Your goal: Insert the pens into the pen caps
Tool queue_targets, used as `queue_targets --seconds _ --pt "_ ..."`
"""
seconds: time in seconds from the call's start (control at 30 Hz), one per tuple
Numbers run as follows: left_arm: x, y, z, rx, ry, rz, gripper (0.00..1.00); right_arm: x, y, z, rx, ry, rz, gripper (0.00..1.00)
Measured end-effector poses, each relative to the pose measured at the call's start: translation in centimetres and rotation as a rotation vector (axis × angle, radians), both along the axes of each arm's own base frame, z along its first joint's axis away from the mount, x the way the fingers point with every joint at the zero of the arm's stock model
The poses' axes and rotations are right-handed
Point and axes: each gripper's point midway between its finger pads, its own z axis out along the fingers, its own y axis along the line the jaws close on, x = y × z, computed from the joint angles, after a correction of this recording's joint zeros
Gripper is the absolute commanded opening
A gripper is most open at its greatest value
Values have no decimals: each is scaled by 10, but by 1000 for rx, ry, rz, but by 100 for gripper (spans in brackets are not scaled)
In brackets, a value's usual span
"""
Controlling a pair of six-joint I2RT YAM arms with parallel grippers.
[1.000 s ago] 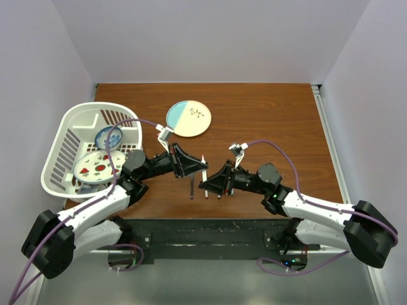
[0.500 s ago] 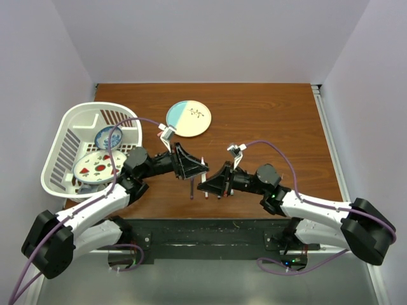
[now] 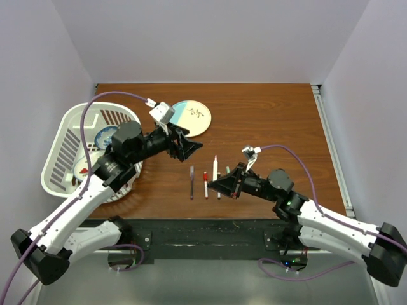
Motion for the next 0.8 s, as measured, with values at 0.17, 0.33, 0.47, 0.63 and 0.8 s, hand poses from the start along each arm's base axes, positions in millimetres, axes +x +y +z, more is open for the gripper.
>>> queue_targets --seconds 0.17,0.33,0.47,0.63,0.8 --pt "45 27 -16 293 -58 173 78 4 -23 -6 -61 -4 -105 0" --pt "98 53 -77 615 33 277 74 4 -45 -5 -93 -27 -177 0" --pt "128 78 -134 795 158 310 73 1 -56 -5 -115 -38 -203 0" --pt "162 106 -178 913 268 353 73 -1 -63 -13 -156 -34 -213 0" --pt "190 115 -188 982 263 376 69 -1 -67 -20 -187 -33 -219 0"
